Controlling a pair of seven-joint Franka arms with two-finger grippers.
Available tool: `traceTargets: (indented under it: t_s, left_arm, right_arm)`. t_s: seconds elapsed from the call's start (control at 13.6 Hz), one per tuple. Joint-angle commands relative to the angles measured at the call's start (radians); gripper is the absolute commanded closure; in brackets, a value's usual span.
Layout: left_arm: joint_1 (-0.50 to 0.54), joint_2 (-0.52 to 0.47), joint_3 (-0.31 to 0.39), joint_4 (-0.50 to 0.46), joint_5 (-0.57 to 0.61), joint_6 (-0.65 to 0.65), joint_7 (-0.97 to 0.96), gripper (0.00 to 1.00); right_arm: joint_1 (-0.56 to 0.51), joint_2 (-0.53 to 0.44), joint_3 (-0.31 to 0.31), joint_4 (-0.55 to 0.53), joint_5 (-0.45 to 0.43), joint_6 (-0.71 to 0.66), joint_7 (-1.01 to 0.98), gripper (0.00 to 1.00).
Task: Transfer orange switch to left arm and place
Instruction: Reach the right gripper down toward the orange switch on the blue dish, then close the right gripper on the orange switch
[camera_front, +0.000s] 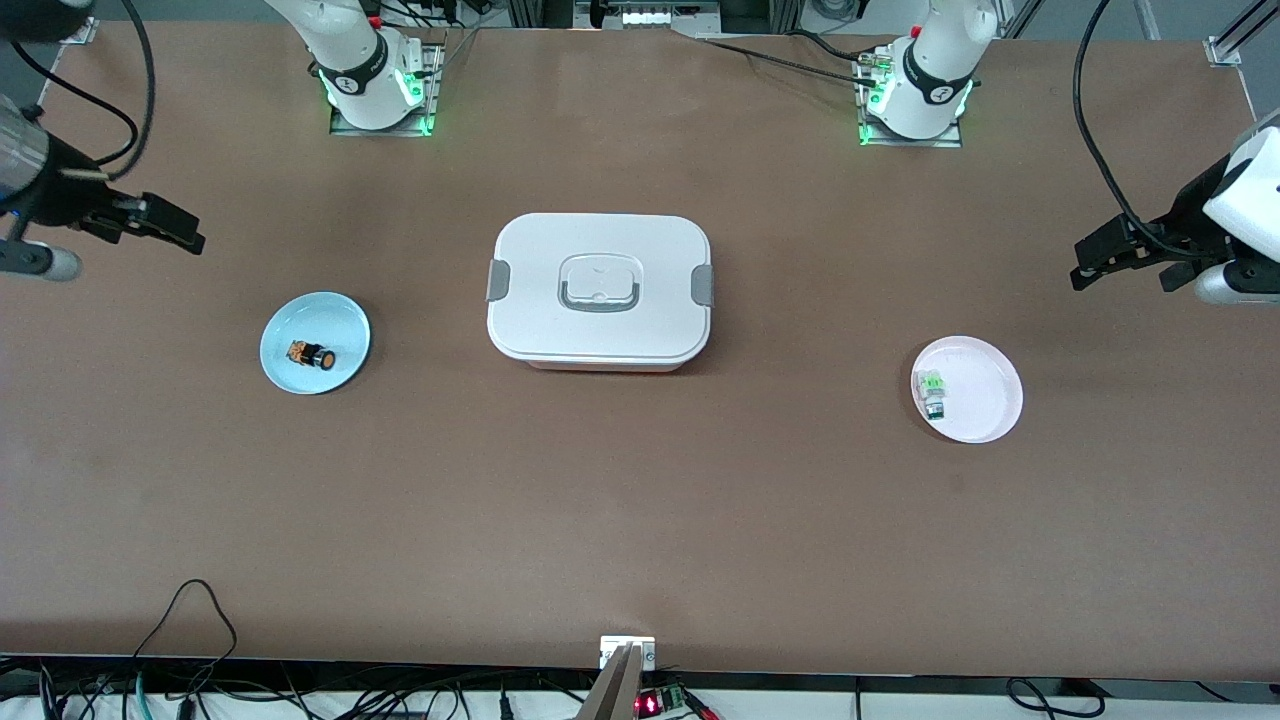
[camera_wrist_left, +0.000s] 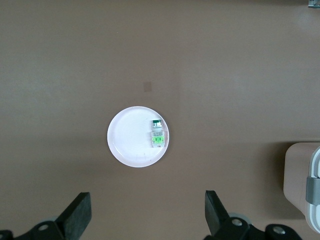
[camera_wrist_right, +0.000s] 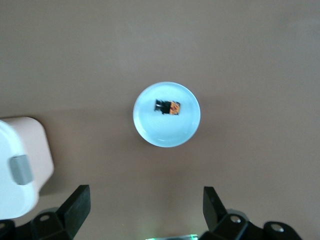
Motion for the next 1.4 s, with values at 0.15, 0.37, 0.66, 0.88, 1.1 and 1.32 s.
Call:
traceTargets:
  t_s: [0.15, 0.37, 0.66, 0.88, 1.1, 1.32]
  left_arm:
    - [-0.001, 0.002, -0.003, 0.02, 0.016, -0.023, 0.003, 0.0]
    - [-0.001, 0.002, -0.002, 0.02, 0.016, -0.028, 0.003, 0.0]
    - [-0.001, 0.002, -0.003, 0.02, 0.015, -0.03, 0.003, 0.0]
    - [-0.001, 0.002, -0.003, 0.022, 0.015, -0.033, 0.003, 0.0]
    - [-0.001, 0.0, -0.003, 0.022, 0.015, -0.036, 0.002, 0.0]
    - [-0.001, 0.002, -0.003, 0.022, 0.015, -0.036, 0.002, 0.0]
  right_arm:
    - [-0.019, 0.109, -0.01, -0.103, -0.023, 0.094, 0.01, 0.0]
    - [-0.024, 0.184, -0.021, -0.147, -0.019, 0.193, 0.005, 0.0]
    - [-0.031, 0.21, -0.032, -0.374, -0.028, 0.546, -0.011, 0.0]
    - [-0.033, 0.282, -0.042, -0.402, -0.028, 0.651, -0.042, 0.0]
    - [-0.034, 0.341, -0.044, -0.414, -0.028, 0.717, -0.065, 0.0]
    - [-0.036, 0.388, -0.047, -0.416, -0.026, 0.755, -0.067, 0.0]
